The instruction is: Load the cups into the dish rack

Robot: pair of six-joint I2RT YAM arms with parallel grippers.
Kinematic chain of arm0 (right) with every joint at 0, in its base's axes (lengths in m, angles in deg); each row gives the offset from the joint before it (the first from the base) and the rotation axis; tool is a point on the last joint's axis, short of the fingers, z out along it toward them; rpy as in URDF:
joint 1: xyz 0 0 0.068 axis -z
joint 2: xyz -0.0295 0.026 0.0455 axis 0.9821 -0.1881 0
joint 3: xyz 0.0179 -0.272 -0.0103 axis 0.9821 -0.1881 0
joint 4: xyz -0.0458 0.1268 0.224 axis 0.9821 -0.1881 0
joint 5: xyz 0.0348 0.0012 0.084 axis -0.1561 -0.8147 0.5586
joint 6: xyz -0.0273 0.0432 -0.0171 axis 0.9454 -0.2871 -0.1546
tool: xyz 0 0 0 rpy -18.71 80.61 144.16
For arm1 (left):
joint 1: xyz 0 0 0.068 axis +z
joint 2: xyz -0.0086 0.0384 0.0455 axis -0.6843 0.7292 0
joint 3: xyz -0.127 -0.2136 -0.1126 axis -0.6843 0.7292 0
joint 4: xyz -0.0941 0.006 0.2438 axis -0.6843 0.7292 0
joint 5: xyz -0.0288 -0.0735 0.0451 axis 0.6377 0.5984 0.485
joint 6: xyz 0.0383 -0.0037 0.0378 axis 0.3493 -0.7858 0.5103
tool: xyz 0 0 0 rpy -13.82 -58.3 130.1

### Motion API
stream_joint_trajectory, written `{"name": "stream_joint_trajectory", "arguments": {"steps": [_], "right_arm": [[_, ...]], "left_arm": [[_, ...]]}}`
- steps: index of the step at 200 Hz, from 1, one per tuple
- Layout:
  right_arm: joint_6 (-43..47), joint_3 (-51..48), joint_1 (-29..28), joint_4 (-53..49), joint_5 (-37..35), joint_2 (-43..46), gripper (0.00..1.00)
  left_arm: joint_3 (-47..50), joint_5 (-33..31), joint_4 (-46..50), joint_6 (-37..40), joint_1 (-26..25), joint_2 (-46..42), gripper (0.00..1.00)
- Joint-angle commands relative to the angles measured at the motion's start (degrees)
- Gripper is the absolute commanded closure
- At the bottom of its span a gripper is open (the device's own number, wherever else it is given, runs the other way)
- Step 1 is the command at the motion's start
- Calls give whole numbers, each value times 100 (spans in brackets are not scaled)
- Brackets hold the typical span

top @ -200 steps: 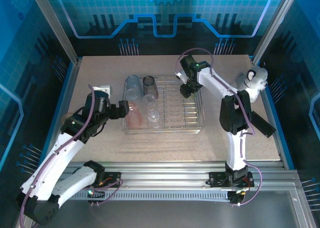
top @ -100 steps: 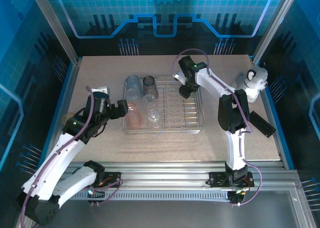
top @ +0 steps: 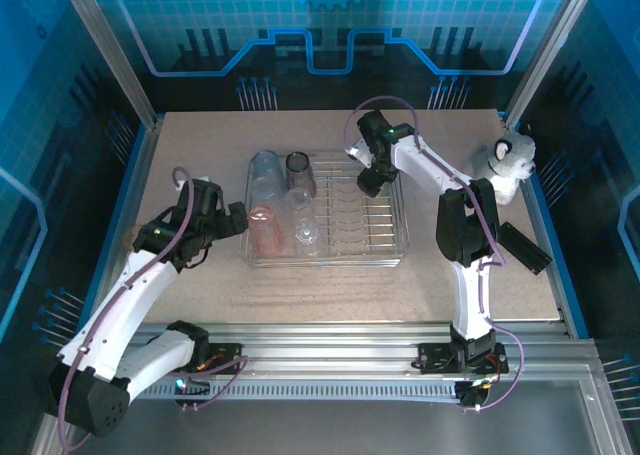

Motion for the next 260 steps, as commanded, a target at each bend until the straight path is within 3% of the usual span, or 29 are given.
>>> {"name": "stream_joint_trajectory", "arguments": {"steps": [1, 40, 62, 111, 132, 175, 213, 260], "right_arm": [[-149, -46, -66, -133, 175, 43, 19], [-444, -443, -84, 315, 511, 961, 19], [-665, -847, -112, 762, 499, 1693, 20], [-1185, -2494, -8, 2058, 528, 3791, 21], [-1535, -3285, 318, 2392, 961, 4765, 23], [-2275, -4642, 1523, 2834, 2284, 6491, 24], [-2421, -4809, 1755, 2780, 2566, 6785, 25], [-2558, -4846, 1956, 2928, 2872, 6761, 26]], "left_arm": [[-3, -7, 172, -72, 95, -45, 1], [-275, -121, 312, 189, 418, 37, 1], [-439, -117, 418, 368, 918, 336, 1], [-1187, -20, 831, 1012, 1758, 1945, 2], [-1500, -94, 870, 1068, 2011, 2487, 6], [-2091, -204, 782, 1308, 2196, 3523, 19], [-2510, -474, 806, 1359, 2283, 4274, 20], [-2954, -634, 1010, 1387, 2560, 4904, 32]]}}
